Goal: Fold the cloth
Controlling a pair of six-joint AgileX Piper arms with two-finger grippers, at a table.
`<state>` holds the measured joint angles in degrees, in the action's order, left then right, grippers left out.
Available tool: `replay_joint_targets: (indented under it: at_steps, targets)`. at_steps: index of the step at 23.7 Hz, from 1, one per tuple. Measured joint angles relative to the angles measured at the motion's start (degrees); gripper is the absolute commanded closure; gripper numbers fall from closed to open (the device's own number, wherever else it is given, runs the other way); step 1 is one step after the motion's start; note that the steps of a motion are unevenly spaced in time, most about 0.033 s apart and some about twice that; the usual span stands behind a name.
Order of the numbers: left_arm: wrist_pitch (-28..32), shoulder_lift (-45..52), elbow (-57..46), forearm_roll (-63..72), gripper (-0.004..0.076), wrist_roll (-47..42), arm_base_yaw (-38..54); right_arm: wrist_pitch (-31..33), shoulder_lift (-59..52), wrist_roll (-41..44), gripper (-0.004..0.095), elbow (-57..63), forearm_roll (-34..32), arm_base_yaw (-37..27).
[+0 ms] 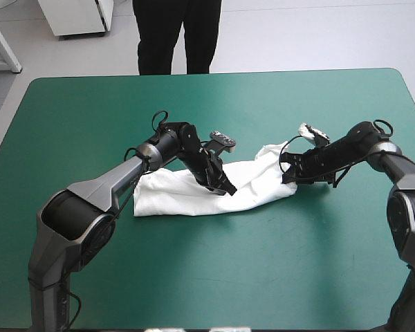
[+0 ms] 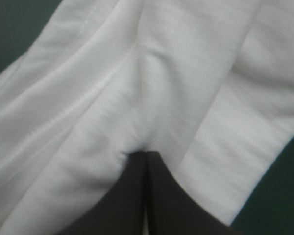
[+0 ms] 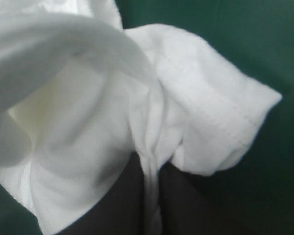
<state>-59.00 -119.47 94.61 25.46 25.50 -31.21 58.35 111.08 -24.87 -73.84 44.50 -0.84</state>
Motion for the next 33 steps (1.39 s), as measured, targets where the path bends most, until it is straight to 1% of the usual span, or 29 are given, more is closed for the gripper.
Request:
replay_joint_targets:
  at_steps: [3, 5, 10, 15, 21, 25, 31, 33]
  targets:
    - [0.0, 0.0, 0.0, -0.1, 0.0734, 0.0, 0.0, 0.3, -0.1, -0.4, 0.0923, 0.0, 0.6, 0.2]
    - [-0.2, 0.0, 0.0, -0.1, 0.0734, -0.1, 0.0, 0.8, -1.2, -0.6, 0.0923, -0.1, -0.2, 0.4]
    - [-0.8, -0.1, 0.4, -0.1, 0.0734, -0.1, 0.0, 3.4, -9.7, 0.0, 0.0924, -2.5, -1.3, -0.1]
    - [-1.8, -0.6, 1.5, -0.3, 0.0734, -0.1, 0.0, 4.9, -14.7, 0.5, 0.0924, -3.0, -1.0, -0.5]
    - [-2.3, -0.8, 2.0, -0.4, 0.0734, -0.4, 0.0, 6.8, -16.0, 0.7, 0.0923, -3.0, -0.5, -0.5]
    - [-2.8, -0.8, 2.4, -0.9, 0.0734, -0.4, 0.0, 6.9, -16.0, 0.7, 0.0923, -3.0, -0.5, -0.5]
    - [-8.7, 2.3, 5.7, -7.2, 0.0734, -3.2, 0.3, 6.8, -16.0, 0.7, 0.0923, -3.0, -0.5, -0.7]
    - [-10.5, 7.2, 8.1, -10.1, 0.0734, -4.7, 1.8, 6.8, -16.0, 0.2, 0.0923, -3.0, 0.5, -0.7]
